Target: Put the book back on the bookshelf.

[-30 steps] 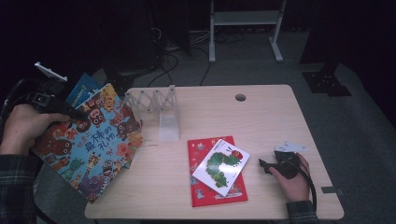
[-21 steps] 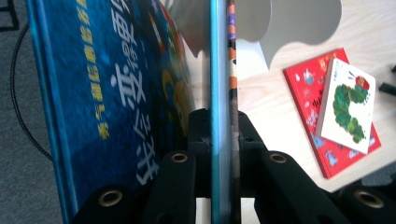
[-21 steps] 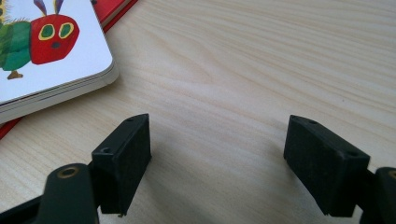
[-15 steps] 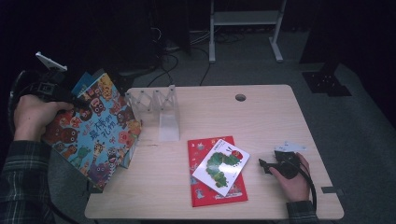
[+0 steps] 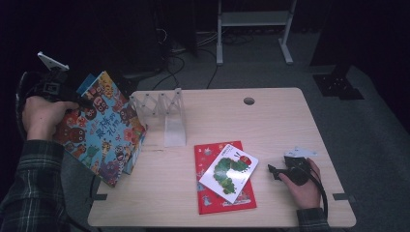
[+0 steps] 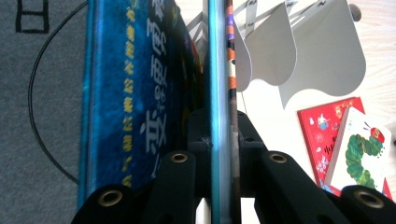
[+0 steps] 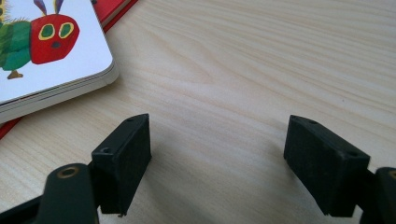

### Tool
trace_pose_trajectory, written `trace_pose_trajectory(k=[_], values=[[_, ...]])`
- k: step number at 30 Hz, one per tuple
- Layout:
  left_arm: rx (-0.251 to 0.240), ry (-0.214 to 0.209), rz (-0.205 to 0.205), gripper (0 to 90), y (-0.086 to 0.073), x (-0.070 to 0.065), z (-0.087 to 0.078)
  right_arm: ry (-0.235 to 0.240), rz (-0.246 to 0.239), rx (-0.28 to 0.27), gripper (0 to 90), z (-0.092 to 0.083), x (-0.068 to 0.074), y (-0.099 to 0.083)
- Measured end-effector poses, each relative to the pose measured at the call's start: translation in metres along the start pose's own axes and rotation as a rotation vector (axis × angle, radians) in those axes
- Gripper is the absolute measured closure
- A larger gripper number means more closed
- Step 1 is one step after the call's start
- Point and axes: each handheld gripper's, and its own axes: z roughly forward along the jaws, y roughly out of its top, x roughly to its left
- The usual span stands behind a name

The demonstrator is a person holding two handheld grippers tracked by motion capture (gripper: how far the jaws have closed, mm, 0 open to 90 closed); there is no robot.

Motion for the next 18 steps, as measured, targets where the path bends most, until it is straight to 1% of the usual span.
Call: trace_pose_trajectory(k=[1,2,3,6,11,14,18], values=[[-0.003,0.003,-0.004,80.5,0.001,-0.001,0.002,0.0,-0.001,-0.001,21.8,0.0,0.0,0.0],[-0.005,0.006,0.002,80.4,0.001,-0.002,0.004,0.001,-0.001,0.001,21.8,0.0,0.0,0.0],[-0.009,0.009,-0.005,80.5,0.002,-0.003,0.006,0.0,0.0,0.001,21.9,0.0,0.0,0.0],[-0.011,0.02,0.002,80.4,0.002,-0.007,0.009,-0.002,-0.005,-0.004,21.8,0.0,0.0,0.0],[-0.021,0.037,-0.016,80.4,0.001,-0.009,0.015,-0.001,-0.003,-0.002,21.9,0.0,0.0,0.0],[-0.03,0.052,-0.021,80.3,0.0,-0.011,0.024,0.0,-0.004,-0.001,21.9,0.0,0.0,0.0],[-0.035,0.071,-0.018,80.1,0.0,-0.014,0.036,0.0,-0.003,-0.002,21.9,0.0,0.0,0.0]])
